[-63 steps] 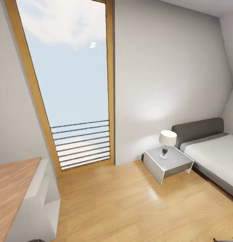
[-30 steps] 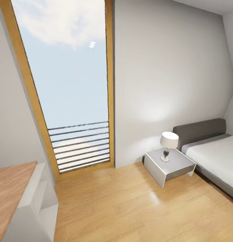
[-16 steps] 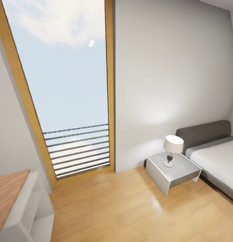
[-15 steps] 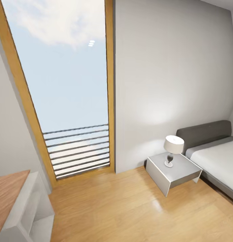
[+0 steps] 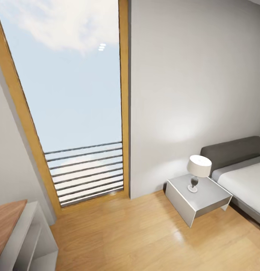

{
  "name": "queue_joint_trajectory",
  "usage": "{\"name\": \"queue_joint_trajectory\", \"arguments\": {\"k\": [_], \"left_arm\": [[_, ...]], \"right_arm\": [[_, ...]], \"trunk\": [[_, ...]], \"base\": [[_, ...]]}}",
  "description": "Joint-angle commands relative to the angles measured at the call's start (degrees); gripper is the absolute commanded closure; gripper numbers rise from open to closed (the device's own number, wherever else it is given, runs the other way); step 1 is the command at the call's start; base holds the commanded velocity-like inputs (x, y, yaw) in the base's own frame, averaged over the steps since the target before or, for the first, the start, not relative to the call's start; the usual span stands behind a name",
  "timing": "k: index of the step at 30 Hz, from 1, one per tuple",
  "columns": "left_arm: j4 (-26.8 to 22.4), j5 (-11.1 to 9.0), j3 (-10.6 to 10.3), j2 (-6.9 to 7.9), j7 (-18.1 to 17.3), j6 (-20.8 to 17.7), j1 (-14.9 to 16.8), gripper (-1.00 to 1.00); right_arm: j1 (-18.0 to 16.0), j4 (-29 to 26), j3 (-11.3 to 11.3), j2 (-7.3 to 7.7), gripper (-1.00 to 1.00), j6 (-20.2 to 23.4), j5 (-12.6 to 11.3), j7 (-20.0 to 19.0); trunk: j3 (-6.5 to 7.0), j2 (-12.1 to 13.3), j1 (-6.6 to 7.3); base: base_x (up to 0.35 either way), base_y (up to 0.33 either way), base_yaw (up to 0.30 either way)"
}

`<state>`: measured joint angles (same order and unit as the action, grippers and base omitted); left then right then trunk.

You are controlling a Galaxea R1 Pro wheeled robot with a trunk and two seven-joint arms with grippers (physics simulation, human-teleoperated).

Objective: Attach the digital camera to the camera tripod in the bedroom.

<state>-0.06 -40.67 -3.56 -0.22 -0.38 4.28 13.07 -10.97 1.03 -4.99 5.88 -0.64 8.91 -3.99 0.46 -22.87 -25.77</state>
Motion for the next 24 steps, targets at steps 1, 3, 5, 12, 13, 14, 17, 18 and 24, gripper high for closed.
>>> {"name": "queue_joint_trajectory", "arguments": {"k": [1,3,5,12,13,14,17,18,24], "left_arm": [[0.06,-0.32,-0.39,-0.01,-0.06,0.19,0.02,1.0],[0.06,-0.32,-0.39,-0.03,-0.09,0.16,0.02,1.0],[0.06,-0.31,-0.39,-0.03,-0.11,0.14,0.02,1.0],[0.06,-0.31,-0.39,-0.1,-0.14,0.1,0.02,1.0],[0.06,-0.31,-0.39,-0.11,-0.14,0.1,0.02,1.0],[0.06,-0.3,-0.39,-0.13,-0.14,0.1,0.02,1.0],[0.06,-0.31,-0.39,-0.18,-0.14,0.11,0.02,1.0],[0.06,-0.34,-0.39,-0.19,-0.13,0.11,0.02,1.0],[0.06,-0.29,-0.39,-0.28,-0.11,0.11,0.02,1.0]], "right_arm": [[-0.04,0.11,-0.49,0.02,-1.0,-0.07,0.58,-0.15],[-0.03,0.11,-0.48,0.02,-1.0,-0.07,0.58,-0.14],[-0.03,0.11,-0.47,0.03,-1.0,-0.07,0.58,-0.14],[-0.01,0.11,-0.46,0.02,-1.0,-0.07,0.58,-0.09],[-0.01,0.11,-0.46,0.02,-1.0,-0.07,0.58,-0.08],[-0.01,0.11,-0.46,0.01,-1.0,-0.07,0.58,-0.08],[-0.01,0.12,-0.46,0.01,-1.0,-0.07,0.58,-0.06],[-0.01,0.12,-0.46,-0.01,-1.0,-0.07,0.58,-0.06],[-0.01,0.12,-0.51,-0.07,-1.0,-0.14,0.58,-0.03]], "trunk": [[-0.02,-0.05,-0.02],[-0.02,-0.05,-0.02],[-0.02,-0.05,-0.02],[-0.02,-0.05,-0.02],[-0.02,-0.05,-0.02],[-0.02,-0.05,-0.02],[-0.02,-0.05,-0.02],[-0.02,-0.05,-0.02],[-0.02,-0.05,-0.02]], "base": [[0.0,0.0,0.0],[0.0,0.0,0.0],[0.0,0.0,0.0],[0.0,0.0,0.0],[0.0,0.0,0.0],[0.0,0.0,0.0],[0.0,0.0,0.0],[0.0,0.0,0.0],[0.0,-0.001,0.0]]}}
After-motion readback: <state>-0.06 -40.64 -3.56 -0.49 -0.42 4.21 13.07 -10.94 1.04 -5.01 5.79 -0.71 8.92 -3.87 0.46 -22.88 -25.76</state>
